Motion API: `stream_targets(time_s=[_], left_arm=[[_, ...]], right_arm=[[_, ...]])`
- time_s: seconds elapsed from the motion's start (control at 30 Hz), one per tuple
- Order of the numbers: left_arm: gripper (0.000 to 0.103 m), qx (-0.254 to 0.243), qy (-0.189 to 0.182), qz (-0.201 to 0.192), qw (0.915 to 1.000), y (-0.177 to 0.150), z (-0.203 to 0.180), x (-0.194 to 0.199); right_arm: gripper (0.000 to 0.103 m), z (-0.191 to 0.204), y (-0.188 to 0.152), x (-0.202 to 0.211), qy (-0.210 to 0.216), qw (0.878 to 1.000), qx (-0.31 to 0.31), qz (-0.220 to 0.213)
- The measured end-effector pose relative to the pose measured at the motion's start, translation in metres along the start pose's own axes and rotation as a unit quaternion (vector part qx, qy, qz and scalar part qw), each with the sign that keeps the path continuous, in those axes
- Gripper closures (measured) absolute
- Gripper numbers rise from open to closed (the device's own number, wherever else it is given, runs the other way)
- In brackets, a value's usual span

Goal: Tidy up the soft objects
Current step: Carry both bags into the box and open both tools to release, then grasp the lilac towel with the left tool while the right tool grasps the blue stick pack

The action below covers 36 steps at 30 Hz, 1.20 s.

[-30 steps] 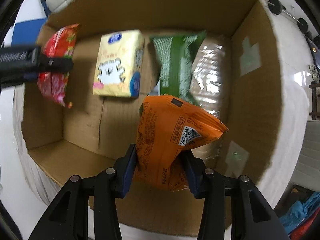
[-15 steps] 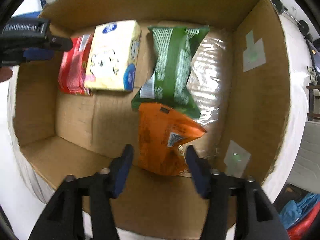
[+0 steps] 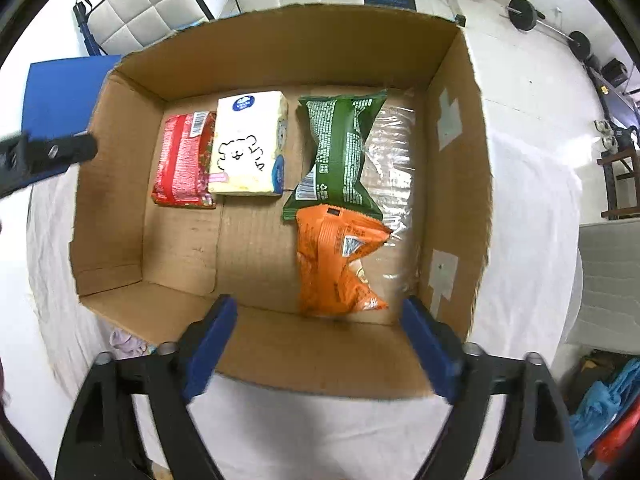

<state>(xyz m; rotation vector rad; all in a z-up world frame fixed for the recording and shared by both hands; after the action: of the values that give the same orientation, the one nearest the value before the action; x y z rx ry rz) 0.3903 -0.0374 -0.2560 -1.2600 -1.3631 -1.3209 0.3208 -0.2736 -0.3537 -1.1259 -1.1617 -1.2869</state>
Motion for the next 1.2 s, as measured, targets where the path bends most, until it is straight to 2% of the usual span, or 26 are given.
stream_targets(time_s=[0.03, 0.33, 0.4, 0.5, 0.7, 0.77, 0.9, 1.07, 1.2], left_arm=[[0.049, -0.001, 0.001, -0.008, 1.0, -0.007, 0.0, 0.008], [0.048, -0.009, 0.005, -0.064, 0.9979, -0.062, -0.001, 0.055], [0.021, -0.009, 0.009, -0.077, 0.997, -0.072, -0.003, 0.062], [0.008, -0.013, 0.021, -0.097, 0.995, -0.085, -0.007, 0.072], [0.004, -0.017, 0.031, -0.124, 0.9917, -0.11, -0.014, 0.09], [0.0, -0.017, 0.036, -0.141, 0.9891, -0.117, -0.016, 0.097], [0.0, -0.016, 0.041, -0.17, 0.9844, -0.129, -0.018, 0.113], [0.0, -0.012, 0.035, -0.194, 0.9803, -0.135, -0.017, 0.132], [0.0, -0.006, 0.026, -0.189, 0.9816, -0.135, -0.008, 0.133]], right_arm=[[0.005, 0.001, -0.003, 0.004, 0.0, 1.0, -0.003, -0.004], [0.005, 0.001, -0.032, 0.044, -0.015, 0.998, -0.03, -0.048], [0.004, 0.003, -0.04, 0.055, -0.018, 0.998, -0.032, -0.06], [0.0, 0.005, -0.053, 0.073, -0.026, 0.996, -0.033, -0.083], [0.0, 0.008, -0.078, 0.104, -0.05, 0.99, -0.042, -0.128], [0.0, 0.009, -0.086, 0.115, -0.051, 0.988, -0.045, -0.142], [0.0, 0.01, -0.1, 0.133, -0.05, 0.984, -0.05, -0.162], [0.0, 0.008, -0.111, 0.146, -0.045, 0.983, -0.058, -0.171], [0.0, 0.012, -0.119, 0.14, -0.019, 0.985, -0.063, -0.162]])
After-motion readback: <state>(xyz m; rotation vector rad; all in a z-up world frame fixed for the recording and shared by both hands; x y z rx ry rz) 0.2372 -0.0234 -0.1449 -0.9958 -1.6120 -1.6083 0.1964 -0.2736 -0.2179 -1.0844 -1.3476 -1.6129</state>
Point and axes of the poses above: each gripper's, at about its wrist camera, not at the fingertips, and x roughly against the way its jaws point, z to its left, y to its top, the point moved 2 cm from there along -x, roughly the way its jaws point
